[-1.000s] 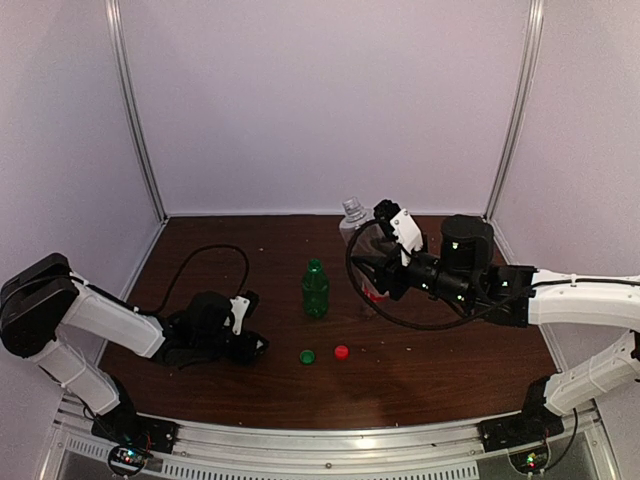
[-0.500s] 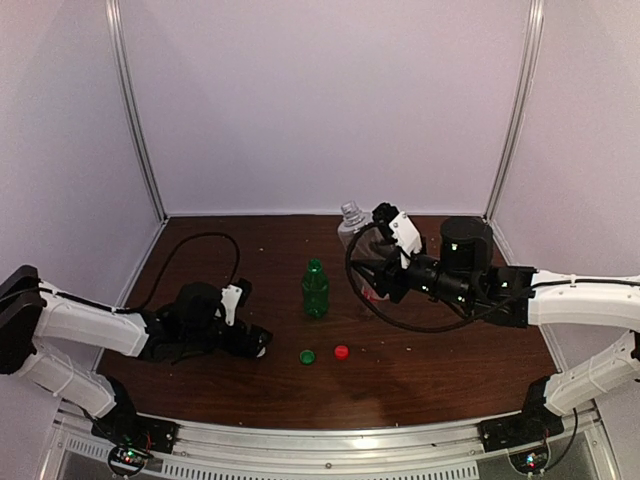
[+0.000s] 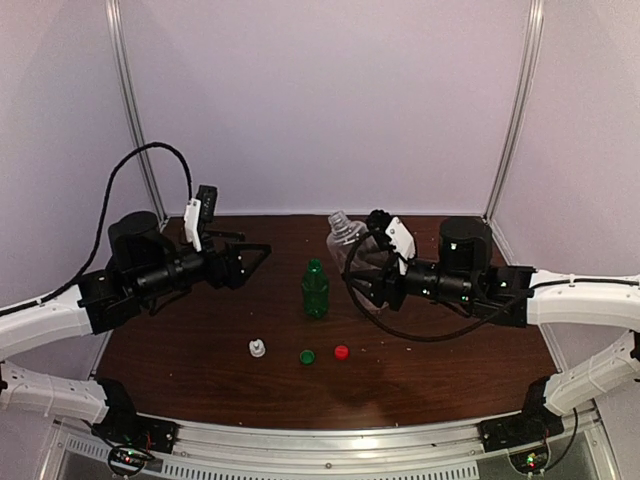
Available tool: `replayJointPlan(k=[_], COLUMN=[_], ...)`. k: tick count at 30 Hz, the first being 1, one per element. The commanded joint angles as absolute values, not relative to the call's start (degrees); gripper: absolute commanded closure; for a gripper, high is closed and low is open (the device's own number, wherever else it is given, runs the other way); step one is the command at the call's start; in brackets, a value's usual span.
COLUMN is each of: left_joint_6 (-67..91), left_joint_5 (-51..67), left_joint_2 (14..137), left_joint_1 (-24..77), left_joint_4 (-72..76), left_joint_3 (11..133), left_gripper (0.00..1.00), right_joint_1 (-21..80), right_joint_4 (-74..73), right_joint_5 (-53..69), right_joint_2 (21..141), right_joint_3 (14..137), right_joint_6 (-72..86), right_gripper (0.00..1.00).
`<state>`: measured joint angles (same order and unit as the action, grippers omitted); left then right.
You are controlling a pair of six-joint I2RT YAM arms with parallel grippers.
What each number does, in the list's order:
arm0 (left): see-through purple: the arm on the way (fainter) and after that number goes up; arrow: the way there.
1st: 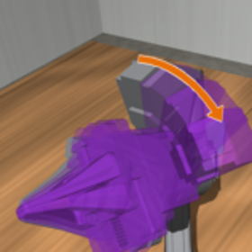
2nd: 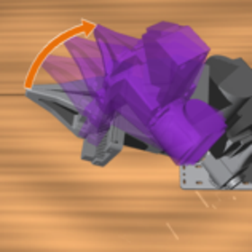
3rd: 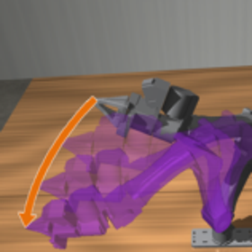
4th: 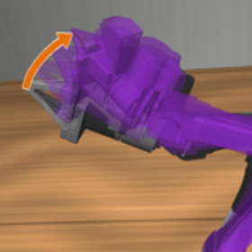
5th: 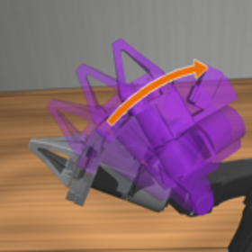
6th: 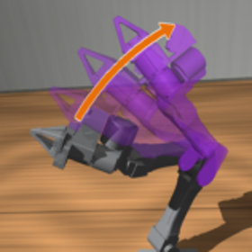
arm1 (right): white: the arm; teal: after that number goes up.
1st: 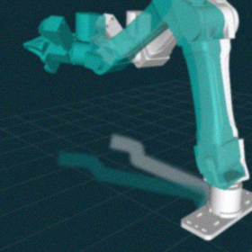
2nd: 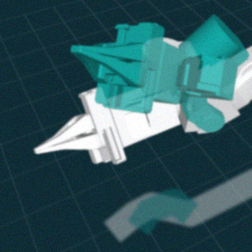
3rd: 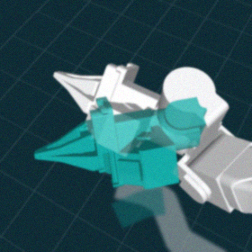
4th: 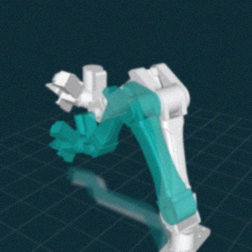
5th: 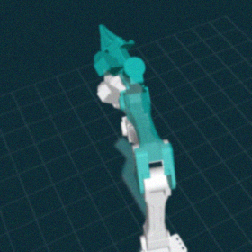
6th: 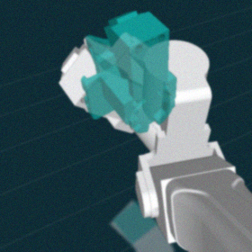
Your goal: Unscrew the bottle caps
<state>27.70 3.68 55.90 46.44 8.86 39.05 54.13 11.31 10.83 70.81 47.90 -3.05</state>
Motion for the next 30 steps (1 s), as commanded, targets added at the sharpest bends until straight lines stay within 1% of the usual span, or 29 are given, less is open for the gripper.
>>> replayJointPlan(k=[1,5,9,12,15,19,26,30], left_joint_6=[24.98,24.81,25.81,25.8,25.75,25.41,24.93,24.81], left_joint_5=[15.35,24.23,30.48,33.49,36.21,39.43,40.95,41.7], left_joint_2=[58.5,63.68,68.44,71.28,73.68,76.42,78.41,79.23], left_joint_1=[46.14,46.14,46.27,46.37,46.54,47.06,47.46,47.55], left_joint_4=[7.09,4.95,5.05,4.19,3.73,2.86,2.55,2.46], left_joint_3=[48.57,55.74,60.66,63.06,64.92,67.1,68.37,68.53], left_gripper=[0.02,0.02,0.03,0.06,0.13,0.26,0.44,0.61], right_joint_1=[53.88,53.95,53.96,54.05,54.05,54.05,54.08,54.07], right_joint_4=[12.05,11.96,11.52,11.38,10.94,10.4,9.68,9.49], right_joint_5=[18.35,21.95,24.93,26.65,27.87,28.64,29.22,29.21], right_joint_2=[72.52,73.91,75.3,76.03,76.82,77.65,78.58,78.51], right_joint_3=[51.01,52.68,54.22,55.06,55.95,56.57,56.95,56.95], right_joint_6=[-3.12,-2.86,-2.43,-2.14,-1.94,-1.93,-2.11,-2.2], right_gripper=[0.41,0.41,0.41,0.41,0.41,0.41,0.41,0.41])
